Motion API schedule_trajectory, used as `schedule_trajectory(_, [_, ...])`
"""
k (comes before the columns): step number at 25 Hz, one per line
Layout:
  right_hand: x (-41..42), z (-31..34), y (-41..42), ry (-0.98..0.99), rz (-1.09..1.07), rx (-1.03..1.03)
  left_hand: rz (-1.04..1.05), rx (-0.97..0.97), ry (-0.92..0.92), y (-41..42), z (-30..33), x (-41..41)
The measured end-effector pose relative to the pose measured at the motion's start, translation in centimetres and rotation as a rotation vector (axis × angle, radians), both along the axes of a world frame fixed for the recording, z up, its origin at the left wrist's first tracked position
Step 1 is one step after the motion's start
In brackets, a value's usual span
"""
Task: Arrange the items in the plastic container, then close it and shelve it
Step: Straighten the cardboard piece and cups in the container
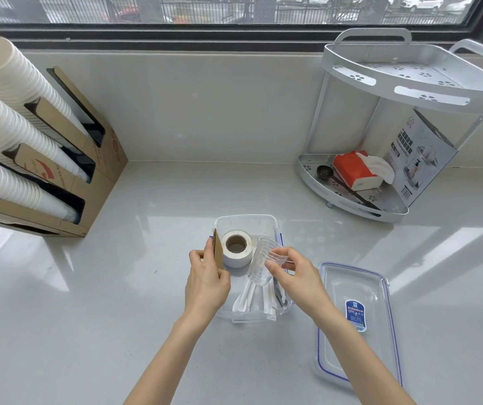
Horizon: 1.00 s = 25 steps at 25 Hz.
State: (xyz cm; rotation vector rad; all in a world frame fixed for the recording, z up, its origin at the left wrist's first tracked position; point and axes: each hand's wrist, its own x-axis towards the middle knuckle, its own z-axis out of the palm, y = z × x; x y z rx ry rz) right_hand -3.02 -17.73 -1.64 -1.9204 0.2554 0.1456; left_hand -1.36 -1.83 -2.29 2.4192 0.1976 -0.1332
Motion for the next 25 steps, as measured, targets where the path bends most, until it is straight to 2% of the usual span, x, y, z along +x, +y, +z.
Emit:
schedule_trajectory(8, [0.0,-0.3,-0.1,0.022,0.0,-0.008,0.03,0.089,0.089,-0.8,-1.5,0.4])
schedule_trajectory(13, [0.1,-0.5,0.0,0.022,0.003,-0.007,-0.009,0.154,0.0,-0.8,-3.2,0.4])
schedule_trajectory(25, [0.1,-0.7,0.2,0.033,0.022,-0.012,-0.074,0.196,0.163,-0.3,-4.3,0.5])
